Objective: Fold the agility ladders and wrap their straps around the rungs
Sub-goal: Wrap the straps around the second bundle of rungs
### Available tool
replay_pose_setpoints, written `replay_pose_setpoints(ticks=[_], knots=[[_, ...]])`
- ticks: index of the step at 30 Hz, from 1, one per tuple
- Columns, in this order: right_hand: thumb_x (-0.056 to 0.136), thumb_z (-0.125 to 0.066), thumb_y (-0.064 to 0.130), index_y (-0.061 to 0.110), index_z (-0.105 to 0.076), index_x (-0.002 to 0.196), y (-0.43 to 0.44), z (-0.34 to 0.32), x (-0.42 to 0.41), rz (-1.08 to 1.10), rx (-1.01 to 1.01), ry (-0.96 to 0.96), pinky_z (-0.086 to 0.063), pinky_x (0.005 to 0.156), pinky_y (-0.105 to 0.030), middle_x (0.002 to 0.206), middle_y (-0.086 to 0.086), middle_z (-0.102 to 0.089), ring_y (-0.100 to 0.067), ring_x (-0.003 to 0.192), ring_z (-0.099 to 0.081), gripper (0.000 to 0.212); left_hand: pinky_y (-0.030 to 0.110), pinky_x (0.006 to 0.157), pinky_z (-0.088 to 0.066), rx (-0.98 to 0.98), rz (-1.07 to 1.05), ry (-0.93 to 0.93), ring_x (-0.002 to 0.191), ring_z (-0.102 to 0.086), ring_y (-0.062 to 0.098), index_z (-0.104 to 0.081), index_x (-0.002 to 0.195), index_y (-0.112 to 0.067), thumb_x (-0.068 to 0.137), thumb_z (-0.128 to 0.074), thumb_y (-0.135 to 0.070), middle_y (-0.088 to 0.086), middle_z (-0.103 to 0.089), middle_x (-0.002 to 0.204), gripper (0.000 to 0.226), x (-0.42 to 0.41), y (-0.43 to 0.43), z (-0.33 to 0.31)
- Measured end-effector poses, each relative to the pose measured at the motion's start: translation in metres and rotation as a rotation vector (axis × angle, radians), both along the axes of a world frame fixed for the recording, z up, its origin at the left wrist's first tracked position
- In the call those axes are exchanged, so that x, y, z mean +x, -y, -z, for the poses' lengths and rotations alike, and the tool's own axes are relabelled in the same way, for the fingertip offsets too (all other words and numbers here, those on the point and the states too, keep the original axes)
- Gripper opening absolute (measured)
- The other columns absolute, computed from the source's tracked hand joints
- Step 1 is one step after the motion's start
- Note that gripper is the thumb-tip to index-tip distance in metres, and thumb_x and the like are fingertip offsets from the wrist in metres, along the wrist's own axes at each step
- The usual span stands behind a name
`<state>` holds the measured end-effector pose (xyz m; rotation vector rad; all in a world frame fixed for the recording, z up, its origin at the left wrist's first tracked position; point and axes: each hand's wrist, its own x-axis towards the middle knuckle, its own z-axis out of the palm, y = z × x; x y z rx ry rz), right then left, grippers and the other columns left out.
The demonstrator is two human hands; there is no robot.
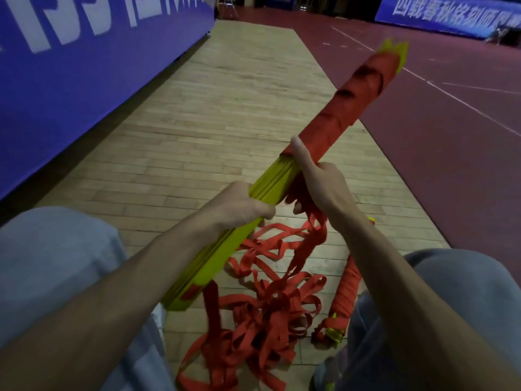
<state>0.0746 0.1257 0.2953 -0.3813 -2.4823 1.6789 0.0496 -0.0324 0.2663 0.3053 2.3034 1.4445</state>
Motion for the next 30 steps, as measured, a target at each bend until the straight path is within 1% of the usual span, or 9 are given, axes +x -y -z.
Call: replay_pose_setpoints(ticks=[4, 6, 8, 11, 15, 18, 21, 26, 30], knots=[[0.080, -0.063, 0.069, 0.009, -0.072, 0.082, 0.004, 0.023, -0.007, -0.029, 0.070, 0.073, -0.054, 0.053, -0.028, 0.066, -0.006, -0.073, -0.018, 0.049, -0.066, 0.061, 0.031, 0.068, -0.042, -0.529, -0.079, -0.283, 0.082, -0.057, 0.020, -0.052, 0.120, -0.021, 0.076, -0.070, -0.041, -0.002, -0.060, 0.094, 0.052, 0.009, -0.009, 0.007], [0.076, -0.073, 0.062, 0.009, -0.072, 0.081, 0.003, 0.030, -0.009, 0.053, -0.066, 0.080, -0.052, 0.053, -0.028, 0.062, -0.002, -0.069, -0.013, 0.045, -0.060, 0.054, 0.033, 0.073, -0.041, -0.588, -0.020, -0.292, 0.094, -0.056, 0.023, -0.041, 0.134, -0.019, 0.082, -0.063, -0.049, 0.000, -0.057, 0.106, 0.064, 0.015, -0.014, 0.008], [0.072, -0.077, 0.060, 0.009, -0.072, 0.078, -0.001, 0.035, -0.009, 0.132, -0.130, 0.078, -0.049, 0.051, -0.027, 0.055, 0.002, -0.063, -0.011, 0.044, -0.057, 0.052, 0.035, 0.076, -0.042, -0.530, 0.047, -0.238, 0.102, -0.057, 0.024, -0.038, 0.139, -0.018, 0.088, -0.053, -0.051, 0.001, -0.058, 0.114, 0.062, 0.017, -0.018, 0.007], [0.072, -0.079, 0.053, 0.009, -0.069, 0.072, -0.003, 0.036, -0.010, 0.187, -0.120, 0.053, -0.053, 0.052, -0.031, 0.052, 0.004, -0.060, -0.013, 0.047, -0.058, 0.045, 0.035, 0.080, -0.045, -0.365, 0.140, -0.142, 0.096, -0.057, 0.017, -0.037, 0.140, -0.020, 0.096, -0.047, -0.046, -0.001, -0.058, 0.111, 0.052, 0.015, -0.015, 0.003], [0.078, -0.073, 0.032, 0.011, -0.065, 0.070, 0.000, 0.027, -0.011, 0.242, -0.218, -0.049, -0.049, 0.051, -0.028, 0.055, 0.003, -0.058, -0.016, 0.053, -0.058, 0.024, 0.029, 0.079, -0.056, -0.116, 0.225, -0.130, 0.089, -0.068, 0.009, -0.041, 0.133, -0.028, 0.087, -0.066, -0.049, -0.006, -0.065, 0.107, 0.057, 0.013, -0.005, -0.004], [0.081, -0.069, 0.029, 0.015, -0.060, 0.064, 0.002, 0.019, -0.010, 0.264, -0.308, -0.141, -0.041, 0.052, -0.029, 0.050, 0.007, -0.049, -0.014, 0.053, -0.050, 0.024, 0.030, 0.071, -0.059, 0.187, 0.220, 0.099, 0.081, -0.072, 0.016, -0.054, 0.123, -0.024, 0.077, -0.079, -0.042, 0.000, -0.071, 0.098, 0.056, 0.015, -0.005, -0.012], [0.083, -0.069, 0.030, 0.015, -0.057, 0.066, 0.002, 0.014, -0.009, 0.257, -0.336, -0.236, -0.038, 0.050, -0.027, 0.049, 0.009, -0.045, -0.012, 0.050, -0.045, 0.025, 0.036, 0.057, -0.059, 0.461, 0.269, 0.345, 0.068, -0.070, 0.029, -0.062, 0.110, -0.011, 0.080, -0.072, -0.024, 0.016, -0.071, 0.089, 0.034, 0.019, -0.005, -0.019], [0.087, -0.069, 0.043, 0.015, -0.056, 0.065, -0.005, 0.008, -0.006, 0.103, -0.286, -0.313, -0.041, 0.048, -0.029, 0.051, 0.003, -0.047, -0.014, 0.048, -0.048, 0.038, 0.034, 0.048, -0.052, 0.486, 0.293, 0.318, 0.052, -0.061, 0.029, -0.056, 0.109, -0.003, 0.076, -0.070, -0.011, 0.017, -0.067, 0.081, 0.037, 0.016, -0.002, -0.017], [0.087, -0.060, 0.060, 0.007, -0.055, 0.069, -0.009, 0.002, -0.004, 0.013, -0.201, -0.175, -0.049, 0.047, -0.031, 0.053, -0.006, -0.048, -0.018, 0.042, -0.050, 0.056, 0.036, 0.053, -0.053, 0.370, 0.248, 0.166, 0.056, -0.063, 0.032, -0.056, 0.118, -0.009, 0.072, -0.080, -0.008, 0.019, -0.069, 0.081, 0.052, 0.006, 0.005, -0.018]])
